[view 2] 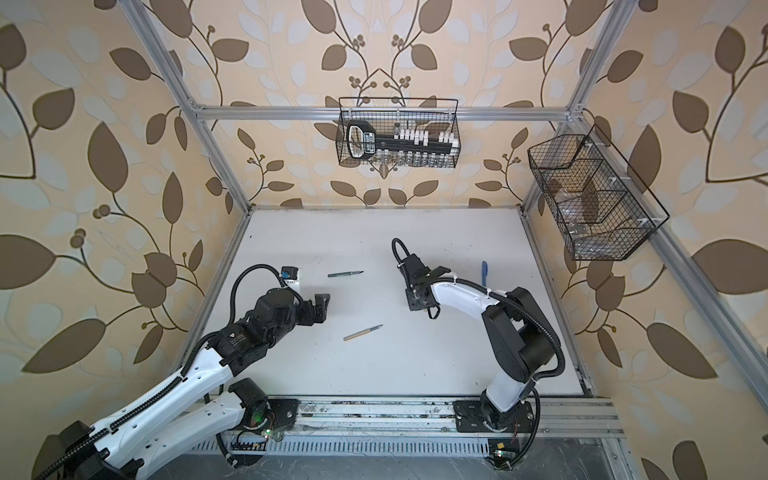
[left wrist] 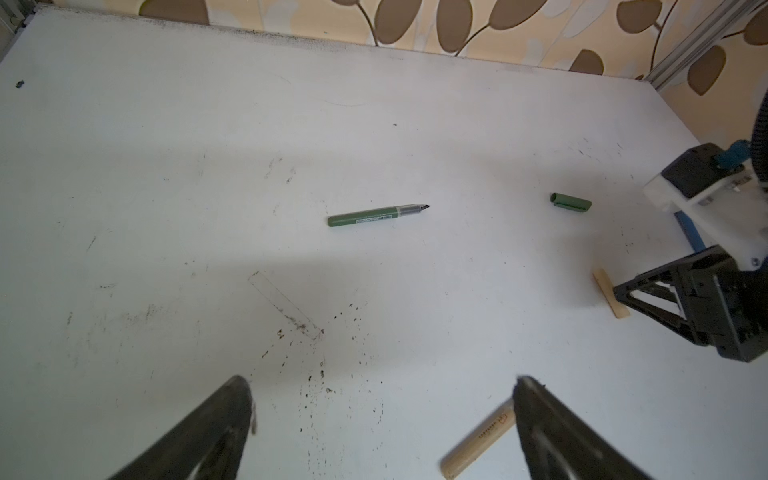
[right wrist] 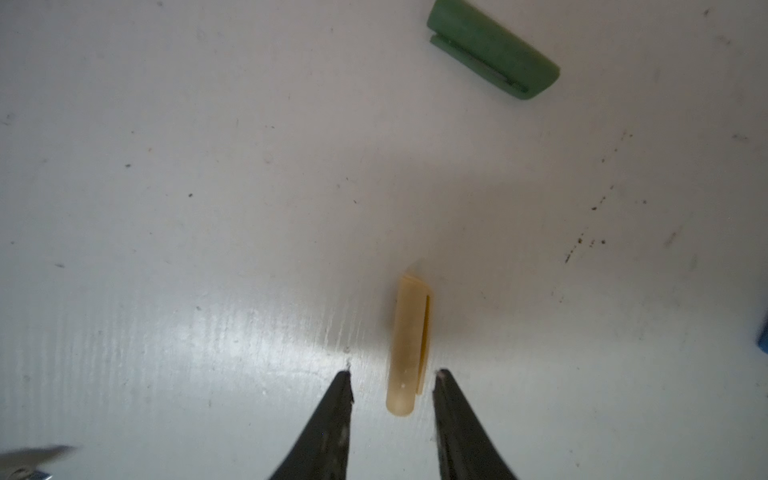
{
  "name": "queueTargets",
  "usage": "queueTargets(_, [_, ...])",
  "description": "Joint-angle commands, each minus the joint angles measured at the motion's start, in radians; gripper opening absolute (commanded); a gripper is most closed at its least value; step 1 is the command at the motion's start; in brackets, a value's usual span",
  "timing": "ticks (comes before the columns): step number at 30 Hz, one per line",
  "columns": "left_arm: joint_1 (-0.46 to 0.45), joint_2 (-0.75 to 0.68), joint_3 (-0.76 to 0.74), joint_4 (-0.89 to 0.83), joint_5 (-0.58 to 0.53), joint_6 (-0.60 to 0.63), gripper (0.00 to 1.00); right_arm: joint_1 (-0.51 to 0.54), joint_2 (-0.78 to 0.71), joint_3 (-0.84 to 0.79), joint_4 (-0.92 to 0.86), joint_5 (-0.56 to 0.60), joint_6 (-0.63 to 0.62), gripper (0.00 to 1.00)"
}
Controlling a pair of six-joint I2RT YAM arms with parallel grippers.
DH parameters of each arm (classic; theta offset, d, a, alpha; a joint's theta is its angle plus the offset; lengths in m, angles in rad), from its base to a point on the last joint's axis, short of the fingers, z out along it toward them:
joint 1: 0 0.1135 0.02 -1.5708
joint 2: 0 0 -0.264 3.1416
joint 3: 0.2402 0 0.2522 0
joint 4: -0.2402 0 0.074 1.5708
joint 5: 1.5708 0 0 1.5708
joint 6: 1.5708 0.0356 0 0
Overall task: Insert the pens into the pen caps
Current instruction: 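Lower the right gripper and close it on the cream cap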
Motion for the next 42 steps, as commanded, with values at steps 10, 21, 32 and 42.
queueTargets(10, [0.002, -0.032, -0.014, 0.001, 0.025, 0.039, 0.99, 0.0, 0.085, 0.059, -0.038, 0.054, -0.012, 0.28])
queueTargets(21, [0.002, -0.023, -0.006, -0.01, 0.008, 0.038, 0.99, -0.005, 0.126, 0.07, -0.03, 0.073, -0.02, 0.27])
queueTargets(32, [0.002, -0.032, -0.015, -0.012, 0.008, 0.034, 0.99, -0.006, 0.136, 0.087, -0.04, 0.097, -0.027, 0.24])
queueTargets(42, [0.002, -0.044, -0.016, -0.025, 0.008, 0.033, 0.99, 0.013, 0.154, 0.096, -0.052, 0.114, -0.03, 0.23])
